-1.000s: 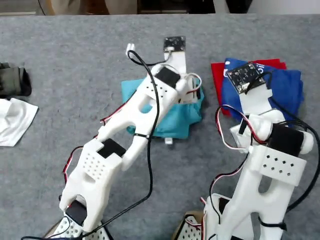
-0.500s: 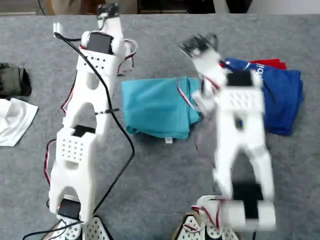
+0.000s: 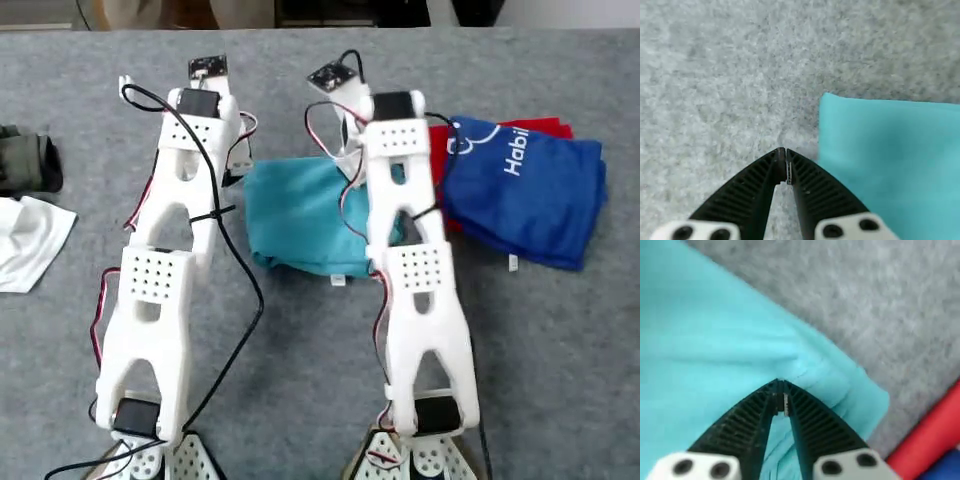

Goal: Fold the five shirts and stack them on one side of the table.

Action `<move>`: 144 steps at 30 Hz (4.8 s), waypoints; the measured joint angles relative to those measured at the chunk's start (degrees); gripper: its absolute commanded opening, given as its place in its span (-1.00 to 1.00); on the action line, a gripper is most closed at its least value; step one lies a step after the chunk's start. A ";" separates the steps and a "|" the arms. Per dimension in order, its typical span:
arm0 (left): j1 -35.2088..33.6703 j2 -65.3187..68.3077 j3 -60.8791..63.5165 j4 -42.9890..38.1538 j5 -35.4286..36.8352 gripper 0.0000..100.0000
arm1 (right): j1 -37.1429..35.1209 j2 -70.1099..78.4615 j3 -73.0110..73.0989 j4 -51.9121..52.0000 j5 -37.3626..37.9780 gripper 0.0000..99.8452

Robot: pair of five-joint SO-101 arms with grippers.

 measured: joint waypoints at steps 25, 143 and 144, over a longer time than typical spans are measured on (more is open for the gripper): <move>-4.22 4.40 0.00 -4.04 -5.71 -0.96 | 7.21 -21.27 5.54 1.49 3.69 -1.00; 4.75 13.36 -14.77 -10.46 2.20 -0.96 | 3.16 -11.08 25.58 -25.14 10.11 -0.99; 4.92 13.36 -15.03 -10.29 0.79 -0.96 | 3.16 -8.62 20.75 -23.38 10.37 -0.99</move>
